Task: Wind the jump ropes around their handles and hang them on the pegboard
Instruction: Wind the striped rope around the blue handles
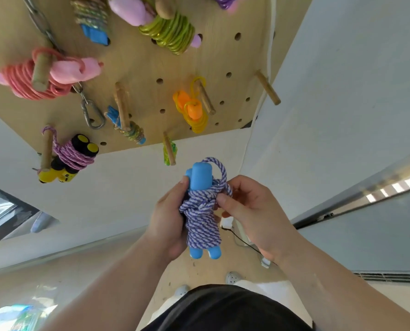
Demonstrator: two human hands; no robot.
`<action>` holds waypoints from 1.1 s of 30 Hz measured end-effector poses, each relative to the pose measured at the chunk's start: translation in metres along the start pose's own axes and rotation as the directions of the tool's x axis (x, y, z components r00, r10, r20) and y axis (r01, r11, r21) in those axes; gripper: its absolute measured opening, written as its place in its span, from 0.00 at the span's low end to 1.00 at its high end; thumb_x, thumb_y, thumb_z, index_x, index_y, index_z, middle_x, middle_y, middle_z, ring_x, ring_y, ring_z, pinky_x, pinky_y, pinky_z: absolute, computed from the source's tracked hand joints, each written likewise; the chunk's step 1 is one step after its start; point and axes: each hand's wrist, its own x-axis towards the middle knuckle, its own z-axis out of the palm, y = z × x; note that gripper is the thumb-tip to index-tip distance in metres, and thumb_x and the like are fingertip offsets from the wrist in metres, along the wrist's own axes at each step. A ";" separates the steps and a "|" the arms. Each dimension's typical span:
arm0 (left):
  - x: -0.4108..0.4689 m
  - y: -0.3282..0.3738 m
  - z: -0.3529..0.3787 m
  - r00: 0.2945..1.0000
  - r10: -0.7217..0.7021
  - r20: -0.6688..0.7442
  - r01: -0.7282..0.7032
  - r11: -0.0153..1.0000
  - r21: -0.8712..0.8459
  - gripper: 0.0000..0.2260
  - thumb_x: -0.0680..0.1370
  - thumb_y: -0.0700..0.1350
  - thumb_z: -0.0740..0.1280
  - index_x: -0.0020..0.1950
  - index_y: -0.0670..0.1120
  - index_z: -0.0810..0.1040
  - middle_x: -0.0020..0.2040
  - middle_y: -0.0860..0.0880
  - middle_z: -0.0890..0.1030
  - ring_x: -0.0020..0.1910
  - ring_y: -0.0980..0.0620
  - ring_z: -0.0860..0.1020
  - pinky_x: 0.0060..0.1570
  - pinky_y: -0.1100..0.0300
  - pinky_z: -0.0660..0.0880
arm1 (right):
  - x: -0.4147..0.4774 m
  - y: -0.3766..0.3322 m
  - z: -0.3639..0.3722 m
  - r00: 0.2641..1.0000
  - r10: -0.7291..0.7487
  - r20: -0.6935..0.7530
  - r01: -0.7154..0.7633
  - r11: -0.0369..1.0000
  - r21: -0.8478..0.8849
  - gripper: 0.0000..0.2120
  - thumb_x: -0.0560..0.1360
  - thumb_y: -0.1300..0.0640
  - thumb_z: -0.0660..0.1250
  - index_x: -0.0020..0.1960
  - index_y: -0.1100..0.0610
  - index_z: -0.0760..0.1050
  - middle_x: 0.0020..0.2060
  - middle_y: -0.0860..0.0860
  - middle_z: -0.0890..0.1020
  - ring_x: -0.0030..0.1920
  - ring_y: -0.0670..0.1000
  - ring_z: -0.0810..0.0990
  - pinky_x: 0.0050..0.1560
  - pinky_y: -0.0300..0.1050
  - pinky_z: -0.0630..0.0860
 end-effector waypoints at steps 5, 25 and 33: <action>0.018 -0.014 0.016 0.978 0.148 -0.145 -0.090 0.934 0.347 0.17 0.85 0.46 0.57 0.50 0.44 0.85 0.49 0.40 0.85 0.49 0.41 0.82 0.58 0.39 0.77 | 0.012 0.003 -0.019 0.992 -0.039 -0.116 0.042 0.999 0.025 0.16 0.73 0.57 0.75 0.42 0.67 0.71 0.36 0.64 0.74 0.38 0.53 0.74 0.43 0.54 0.79; 0.117 -0.024 0.127 0.840 0.541 -0.050 -0.309 0.553 0.774 0.25 0.84 0.51 0.61 0.66 0.82 0.59 0.63 0.58 0.77 0.57 0.56 0.81 0.58 0.50 0.81 | 0.117 0.010 -0.164 0.973 -0.185 0.135 0.201 0.973 -0.117 0.04 0.80 0.60 0.68 0.50 0.56 0.82 0.42 0.53 0.83 0.44 0.53 0.82 0.46 0.47 0.84; 0.152 -0.023 0.153 0.673 0.734 -0.090 -0.343 0.417 0.842 0.19 0.84 0.41 0.60 0.54 0.67 0.76 0.61 0.56 0.72 0.59 0.52 0.76 0.48 0.47 0.84 | 0.165 -0.006 -0.197 0.944 -0.324 0.065 0.328 0.943 -0.059 0.05 0.74 0.65 0.74 0.47 0.57 0.81 0.38 0.49 0.82 0.42 0.52 0.83 0.43 0.48 0.85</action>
